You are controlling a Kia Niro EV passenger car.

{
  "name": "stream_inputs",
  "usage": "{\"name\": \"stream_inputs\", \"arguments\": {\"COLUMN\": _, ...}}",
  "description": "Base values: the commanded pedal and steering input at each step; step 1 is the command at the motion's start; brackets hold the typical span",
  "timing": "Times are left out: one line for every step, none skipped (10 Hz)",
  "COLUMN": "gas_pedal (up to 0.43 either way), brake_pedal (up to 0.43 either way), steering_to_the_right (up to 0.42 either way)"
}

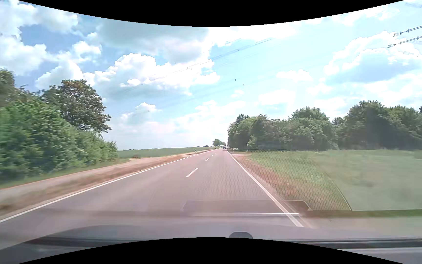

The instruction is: Follow the waypoints while adhering to traffic rules and regulations

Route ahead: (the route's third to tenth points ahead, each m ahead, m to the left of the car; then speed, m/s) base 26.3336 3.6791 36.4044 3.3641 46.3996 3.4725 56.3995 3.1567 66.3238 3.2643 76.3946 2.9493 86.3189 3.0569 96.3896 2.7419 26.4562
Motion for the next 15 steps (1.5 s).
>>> {"name": "stream_inputs", "arguments": {"gas_pedal": 0.260, "brake_pedal": 0.000, "steering_to_the_right": 0.001}}
{"name": "stream_inputs", "arguments": {"gas_pedal": 0.260, "brake_pedal": 0.000, "steering_to_the_right": 0.000}}
{"name": "stream_inputs", "arguments": {"gas_pedal": 0.248, "brake_pedal": 0.000, "steering_to_the_right": 0.000}}
{"name": "stream_inputs", "arguments": {"gas_pedal": 0.248, "brake_pedal": 0.000, "steering_to_the_right": 0.000}}
{"name": "stream_inputs", "arguments": {"gas_pedal": 0.248, "brake_pedal": 0.000, "steering_to_the_right": 0.000}}
{"name": "stream_inputs", "arguments": {"gas_pedal": 0.248, "brake_pedal": 0.000, "steering_to_the_right": 0.000}}
{"name": "stream_inputs", "arguments": {"gas_pedal": 0.248, "brake_pedal": 0.000, "steering_to_the_right": 0.001}}
{"name": "stream_inputs", "arguments": {"gas_pedal": 0.248, "brake_pedal": 0.000, "steering_to_the_right": 0.000}}
{"name": "stream_inputs", "arguments": {"gas_pedal": 0.248, "brake_pedal": 0.000, "steering_to_the_right": 0.000}}
{"name": "stream_inputs", "arguments": {"gas_pedal": 0.248, "brake_pedal": 0.000, "steering_to_the_right": 0.000}}
{"name": "stream_inputs", "arguments": {"gas_pedal": 0.248, "brake_pedal": 0.000, "steering_to_the_right": -0.001}}
{"name": "stream_inputs", "arguments": {"gas_pedal": 0.248, "brake_pedal": 0.000, "steering_to_the_right": -0.001}}
{"name": "stream_inputs", "arguments": {"gas_pedal": 0.248, "brake_pedal": 0.000, "steering_to_the_right": -0.001}}
{"name": "stream_inputs", "arguments": {"gas_pedal": 0.248, "brake_pedal": 0.000, "steering_to_the_right": -0.002}}
{"name": "stream_inputs", "arguments": {"gas_pedal": 0.248, "brake_pedal": 0.000, "steering_to_the_right": -0.002}}
